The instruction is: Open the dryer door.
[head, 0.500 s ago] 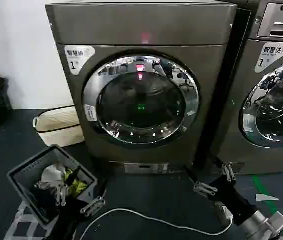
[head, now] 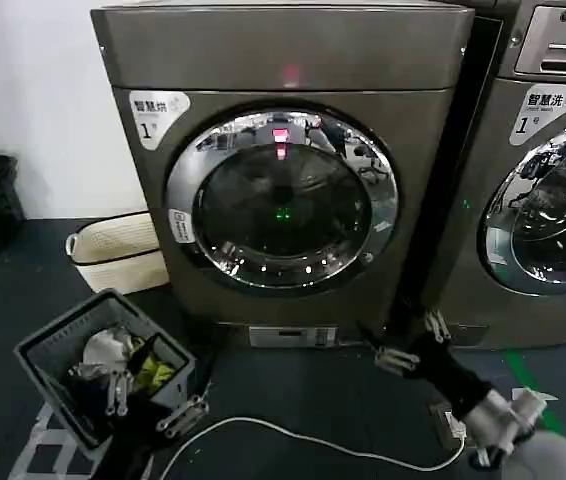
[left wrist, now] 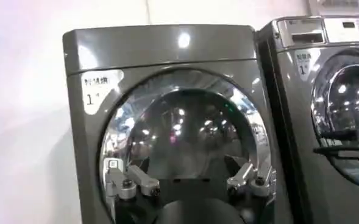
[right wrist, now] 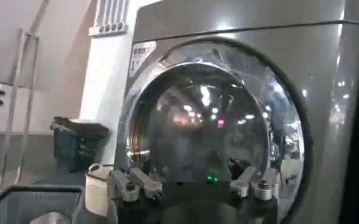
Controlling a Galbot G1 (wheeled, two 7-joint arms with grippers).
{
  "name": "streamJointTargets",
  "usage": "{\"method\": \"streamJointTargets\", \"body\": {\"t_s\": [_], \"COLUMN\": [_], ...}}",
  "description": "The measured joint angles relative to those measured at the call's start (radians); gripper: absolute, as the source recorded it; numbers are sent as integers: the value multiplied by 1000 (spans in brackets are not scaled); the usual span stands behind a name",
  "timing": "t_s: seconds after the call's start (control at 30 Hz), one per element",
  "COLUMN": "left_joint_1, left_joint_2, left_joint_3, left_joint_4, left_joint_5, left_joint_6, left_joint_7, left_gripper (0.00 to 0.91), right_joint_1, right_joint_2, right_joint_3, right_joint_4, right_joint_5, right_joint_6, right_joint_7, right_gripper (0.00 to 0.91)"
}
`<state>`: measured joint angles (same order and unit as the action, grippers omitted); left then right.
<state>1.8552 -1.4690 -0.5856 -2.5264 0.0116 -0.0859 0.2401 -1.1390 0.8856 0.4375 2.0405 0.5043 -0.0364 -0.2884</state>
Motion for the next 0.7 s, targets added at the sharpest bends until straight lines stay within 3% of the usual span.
{"method": "streamJointTargets", "body": {"t_s": [0.7], "left_joint_1": [13], "left_joint_2": [-35], "left_joint_3": [-17], "left_joint_4": [-7], "left_joint_5": [15], "left_joint_6": [-5], "left_joint_7": [1], "left_gripper": [907], "right_joint_1": [459], "right_joint_2": [95], "right_joint_3": [-362], "right_joint_4": [-293], "right_joint_5": [-13], "right_joint_6": [0], "right_joint_7": [24], "right_gripper": [907]}}
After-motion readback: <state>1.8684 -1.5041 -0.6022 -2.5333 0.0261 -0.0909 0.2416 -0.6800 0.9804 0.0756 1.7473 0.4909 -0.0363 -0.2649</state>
